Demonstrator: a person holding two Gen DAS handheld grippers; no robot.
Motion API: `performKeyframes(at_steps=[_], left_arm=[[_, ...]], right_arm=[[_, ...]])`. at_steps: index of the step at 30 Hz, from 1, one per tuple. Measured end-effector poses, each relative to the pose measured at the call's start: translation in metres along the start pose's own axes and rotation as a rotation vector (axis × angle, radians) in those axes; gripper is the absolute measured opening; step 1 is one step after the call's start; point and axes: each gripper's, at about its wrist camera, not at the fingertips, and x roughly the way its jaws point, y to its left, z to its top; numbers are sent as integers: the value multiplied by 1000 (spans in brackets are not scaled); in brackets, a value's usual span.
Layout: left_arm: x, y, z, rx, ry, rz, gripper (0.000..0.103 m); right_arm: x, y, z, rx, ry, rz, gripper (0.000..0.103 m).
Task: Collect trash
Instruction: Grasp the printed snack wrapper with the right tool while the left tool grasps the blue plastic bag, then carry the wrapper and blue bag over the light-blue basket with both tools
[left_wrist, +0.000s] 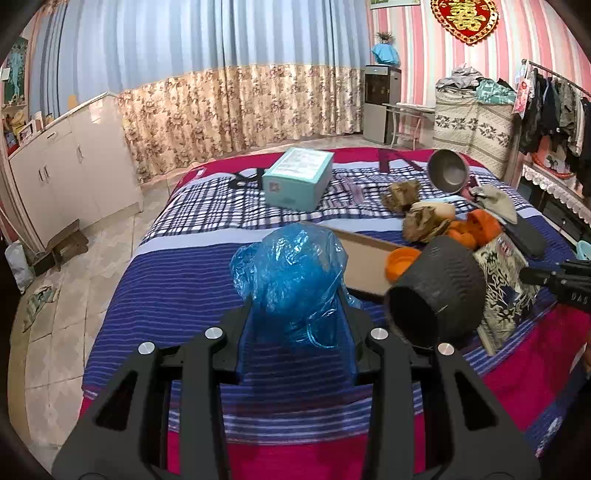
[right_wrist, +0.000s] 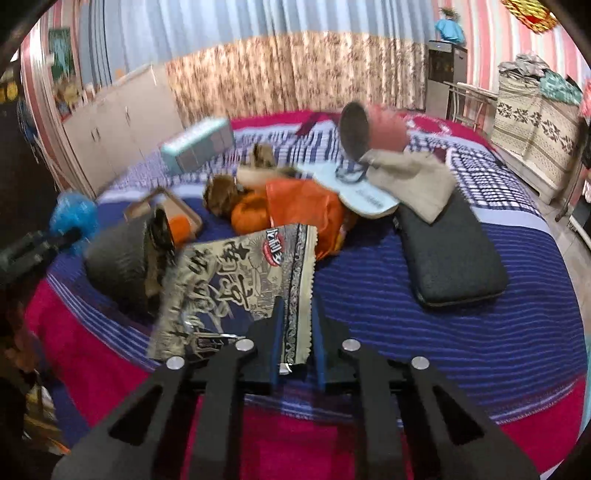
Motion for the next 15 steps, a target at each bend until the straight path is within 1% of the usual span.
performKeyframes(at_steps=[3, 7, 10, 13, 15], left_arm=[[-7, -7, 3, 5, -15, -6, 36], [-20, -20, 13, 26, -56, -9, 36], [-32, -36, 26, 43, -92, -33, 36], [-41, -55, 40, 54, -132, -69, 36], [-44, -69, 49, 60, -145, -97, 36]], right_arm=[[-20, -8, -1, 24, -48, 14, 13], [-56, -25, -2, 52, -121, -2, 13], [-88, -48, -3, 95, -182, -39, 13], [-121, -75, -6, 138, -240, -97, 13], [-146, -97, -12, 175, -283, -158, 13]])
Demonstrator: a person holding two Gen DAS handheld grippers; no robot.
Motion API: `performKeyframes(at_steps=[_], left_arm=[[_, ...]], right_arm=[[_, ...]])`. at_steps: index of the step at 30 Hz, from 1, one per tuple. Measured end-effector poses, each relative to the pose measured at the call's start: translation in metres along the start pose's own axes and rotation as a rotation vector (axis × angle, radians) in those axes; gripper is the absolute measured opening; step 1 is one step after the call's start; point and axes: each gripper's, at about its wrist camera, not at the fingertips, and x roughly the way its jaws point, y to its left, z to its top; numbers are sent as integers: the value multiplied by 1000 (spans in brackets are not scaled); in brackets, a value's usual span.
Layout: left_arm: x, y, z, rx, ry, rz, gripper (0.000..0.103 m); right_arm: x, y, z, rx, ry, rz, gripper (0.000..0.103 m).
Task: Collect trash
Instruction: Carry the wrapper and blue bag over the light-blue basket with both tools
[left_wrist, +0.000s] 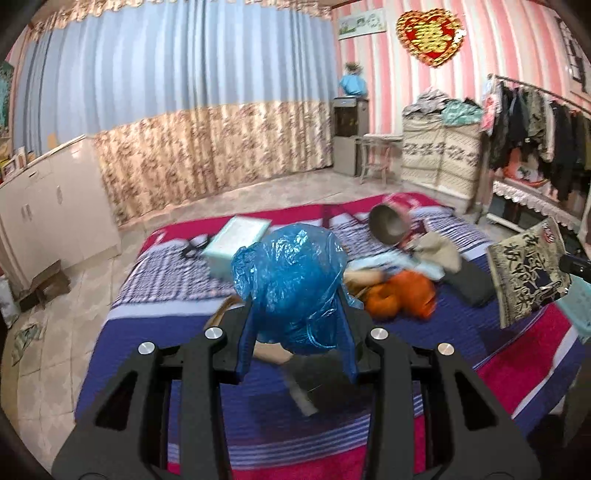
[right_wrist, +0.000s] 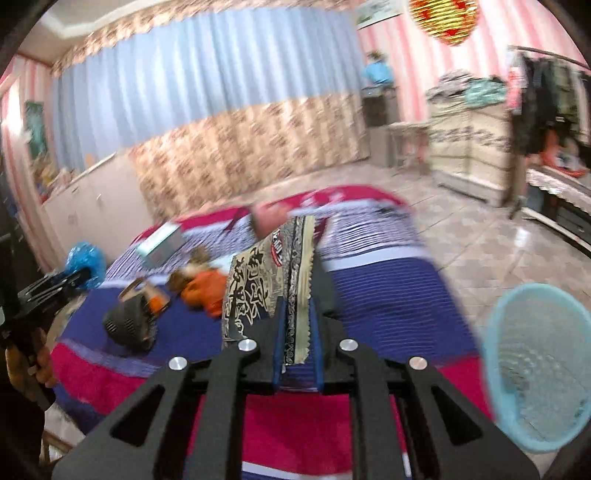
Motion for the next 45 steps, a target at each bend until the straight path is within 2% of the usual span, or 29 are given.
performKeyframes(at_steps=[5, 9, 17, 26, 32, 45], left_arm=[[1, -47, 18, 28, -28, -78, 36], [5, -83, 27, 46, -28, -138, 36], [12, -160, 35, 94, -43, -242, 36], [26, -244, 26, 129, -14, -396, 37], [40, -290, 22, 145, 4, -458, 37], [52, -385, 6, 251, 13, -568, 37]], right_arm=[[-34, -57, 0, 52, -61, -166, 13], [-52, -104, -5, 116, -76, -283, 13], [-75, -164, -14, 189, -77, -456, 13], [-87, -205, -32, 301, -74, -533, 13], [-90, -215, -41, 346, -78, -568, 13], [-84, -225, -45, 367, -51, -630, 13]])
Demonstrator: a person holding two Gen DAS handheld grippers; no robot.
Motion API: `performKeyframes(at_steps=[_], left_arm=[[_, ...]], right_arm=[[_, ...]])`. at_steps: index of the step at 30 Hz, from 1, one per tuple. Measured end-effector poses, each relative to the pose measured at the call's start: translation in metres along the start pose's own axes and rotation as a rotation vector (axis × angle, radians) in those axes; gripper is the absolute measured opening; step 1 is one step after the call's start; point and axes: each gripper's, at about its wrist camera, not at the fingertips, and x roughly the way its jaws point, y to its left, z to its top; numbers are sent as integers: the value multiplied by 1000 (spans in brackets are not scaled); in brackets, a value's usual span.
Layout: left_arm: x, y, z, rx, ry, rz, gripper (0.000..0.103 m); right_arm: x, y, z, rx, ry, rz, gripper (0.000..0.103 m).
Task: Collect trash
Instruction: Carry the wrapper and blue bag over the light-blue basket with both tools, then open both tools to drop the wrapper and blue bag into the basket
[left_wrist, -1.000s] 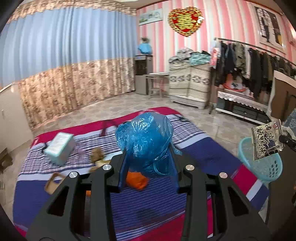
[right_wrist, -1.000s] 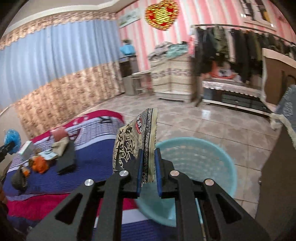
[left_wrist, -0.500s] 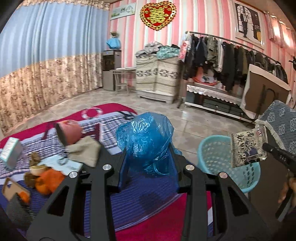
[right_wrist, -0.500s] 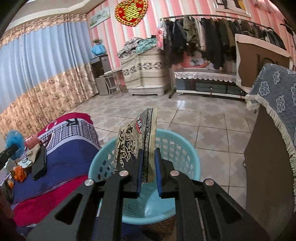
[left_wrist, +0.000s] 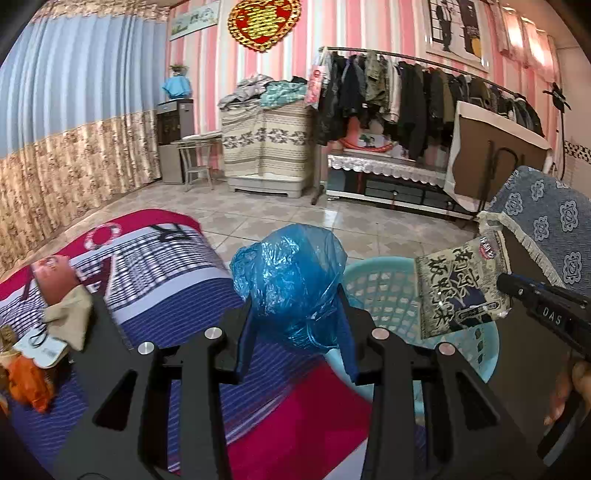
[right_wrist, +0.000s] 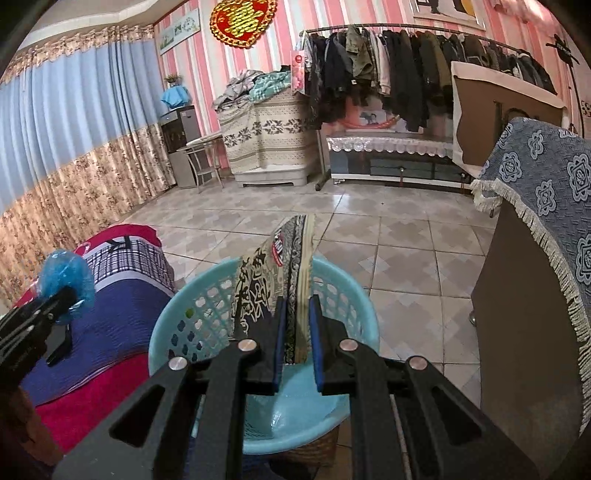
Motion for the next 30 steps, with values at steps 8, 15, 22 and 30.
performKeyframes(at_steps=[8, 15, 22, 30], left_arm=[[31, -29, 7, 45, 21, -68, 38], [60, -54, 13, 91, 39, -79, 78], [66, -36, 19, 54, 33, -25, 94], [37, 17, 21, 18, -18, 114, 97]], right_arm=[[5, -12, -2, 29, 13, -44, 13], [12, -21, -6, 66, 33, -61, 13], [13, -10, -4, 50, 35, -60, 13], [21, 8, -1, 13, 42, -56, 17]])
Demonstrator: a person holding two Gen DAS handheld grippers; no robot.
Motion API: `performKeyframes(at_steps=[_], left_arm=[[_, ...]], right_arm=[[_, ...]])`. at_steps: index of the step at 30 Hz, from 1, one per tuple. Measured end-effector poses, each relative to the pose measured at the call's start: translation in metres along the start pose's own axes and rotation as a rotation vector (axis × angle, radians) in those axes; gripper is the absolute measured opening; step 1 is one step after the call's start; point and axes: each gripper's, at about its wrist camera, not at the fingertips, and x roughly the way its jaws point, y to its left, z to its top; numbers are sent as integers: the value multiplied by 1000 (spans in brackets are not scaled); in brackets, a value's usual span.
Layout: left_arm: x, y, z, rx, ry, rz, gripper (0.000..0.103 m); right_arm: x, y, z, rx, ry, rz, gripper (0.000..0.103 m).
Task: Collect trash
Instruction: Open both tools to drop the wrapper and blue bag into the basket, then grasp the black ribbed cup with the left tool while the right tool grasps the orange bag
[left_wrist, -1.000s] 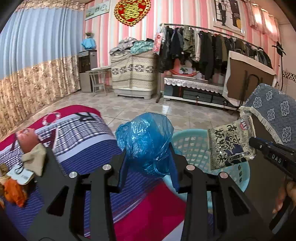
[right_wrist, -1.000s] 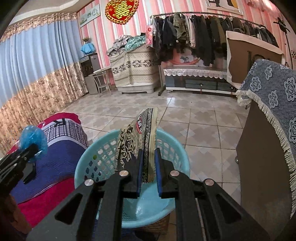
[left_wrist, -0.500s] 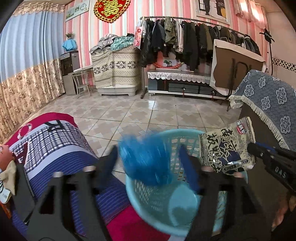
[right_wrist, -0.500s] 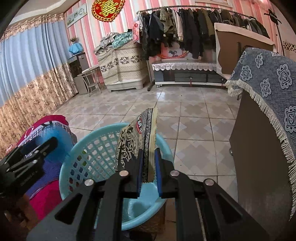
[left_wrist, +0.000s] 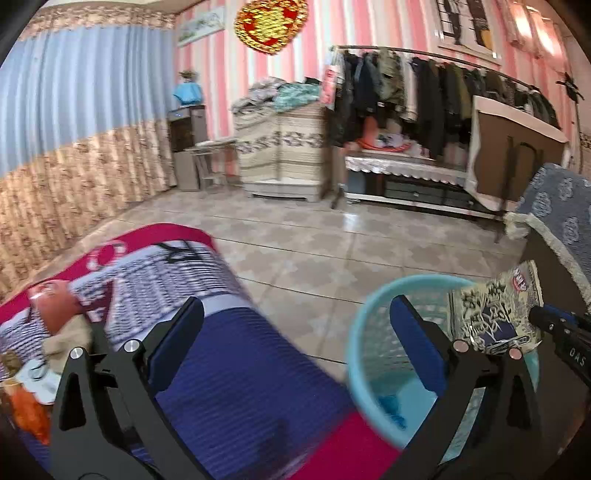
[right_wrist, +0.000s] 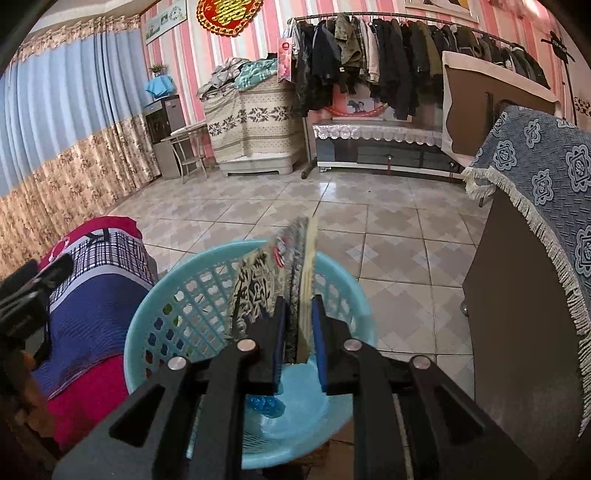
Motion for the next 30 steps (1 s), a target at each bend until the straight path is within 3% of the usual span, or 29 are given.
performKeyframes(at_steps=[2, 5, 13, 25, 30], left_arm=[[-9, 12, -2, -9, -6, 26, 97], [-23, 30, -6, -23, -12, 68, 97], [-65, 81, -18, -102, -19, 122, 97], [-133, 153, -42, -196, -26, 248, 98], [-163, 188, -61, -227, -21, 316, 98]], right_arm=[[3, 10, 0, -11, -2, 8, 18], [8, 20, 1, -32, -3, 8, 54], [-2, 33, 2, -50, -54, 5, 92], [-37, 68, 0, -104, -113, 47, 95], [-57, 92, -9, -137, -143, 102, 96]])
